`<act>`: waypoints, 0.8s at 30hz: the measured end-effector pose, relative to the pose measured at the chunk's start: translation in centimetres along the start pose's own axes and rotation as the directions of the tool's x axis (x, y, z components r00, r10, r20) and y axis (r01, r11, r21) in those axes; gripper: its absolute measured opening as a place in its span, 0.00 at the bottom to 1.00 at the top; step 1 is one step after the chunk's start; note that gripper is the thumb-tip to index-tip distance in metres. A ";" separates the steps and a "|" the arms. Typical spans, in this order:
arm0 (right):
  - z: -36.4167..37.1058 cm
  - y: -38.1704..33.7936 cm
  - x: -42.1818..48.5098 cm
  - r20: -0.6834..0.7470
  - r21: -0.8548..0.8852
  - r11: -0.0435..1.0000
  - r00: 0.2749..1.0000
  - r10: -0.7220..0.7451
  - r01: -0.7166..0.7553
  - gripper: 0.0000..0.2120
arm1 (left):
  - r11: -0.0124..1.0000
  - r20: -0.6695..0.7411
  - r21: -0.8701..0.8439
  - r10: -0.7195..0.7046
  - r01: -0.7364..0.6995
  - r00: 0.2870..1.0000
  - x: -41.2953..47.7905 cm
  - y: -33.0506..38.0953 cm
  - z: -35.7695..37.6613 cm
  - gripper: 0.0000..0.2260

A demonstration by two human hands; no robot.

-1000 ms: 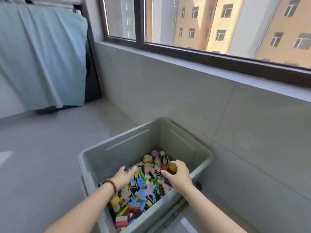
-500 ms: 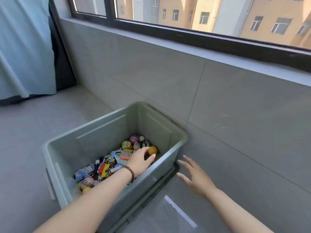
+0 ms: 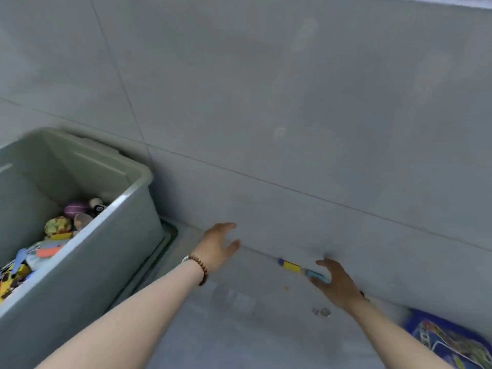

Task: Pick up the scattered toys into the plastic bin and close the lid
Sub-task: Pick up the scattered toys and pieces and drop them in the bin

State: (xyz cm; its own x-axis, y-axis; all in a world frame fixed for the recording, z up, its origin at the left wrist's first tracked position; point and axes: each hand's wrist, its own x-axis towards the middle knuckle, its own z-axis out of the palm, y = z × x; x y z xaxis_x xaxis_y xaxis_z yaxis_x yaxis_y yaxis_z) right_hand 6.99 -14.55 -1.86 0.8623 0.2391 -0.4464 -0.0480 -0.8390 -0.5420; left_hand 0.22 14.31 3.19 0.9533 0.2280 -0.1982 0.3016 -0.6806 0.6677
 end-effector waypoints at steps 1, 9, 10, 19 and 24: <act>0.1 1.6 0.2 0.005 0.042 0.998 0.999 0.042 -0.042 0.24 | 1.000 0.041 -0.016 -0.020 0.021 0.999 0.5 0.1 2.0 0.23; 4.3 8.0 4.4 -0.018 0.086 0.995 0.998 0.060 -0.059 0.27 | 0.983 0.324 0.170 0.013 -0.071 0.946 3.6 -0.3 13.7 0.25; 4.9 8.3 4.9 -0.032 0.070 0.997 0.999 0.042 -0.040 0.26 | 0.977 0.339 0.193 0.019 -0.089 0.941 4.1 -0.2 14.7 0.24; 8.6 10.4 6.1 -0.317 0.053 0.997 0.946 0.062 -0.048 0.15 | 0.980 0.316 0.159 0.066 -0.121 0.946 7.3 -1.0 20.1 0.21; 10.0 10.3 5.8 -0.412 0.089 0.995 0.907 0.083 -0.051 0.10 | 0.988 0.208 0.098 0.094 -0.117 0.973 7.7 -1.8 21.9 0.19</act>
State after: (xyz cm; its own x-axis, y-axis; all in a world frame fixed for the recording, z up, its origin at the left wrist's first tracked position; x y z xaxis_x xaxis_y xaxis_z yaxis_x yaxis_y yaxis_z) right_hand 6.49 -16.92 -17.16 0.9862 -0.0546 -0.1565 -0.1365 -0.8032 -0.5799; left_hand 7.42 2.07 -15.23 0.9600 0.0128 -0.2797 0.1887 -0.7675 0.6126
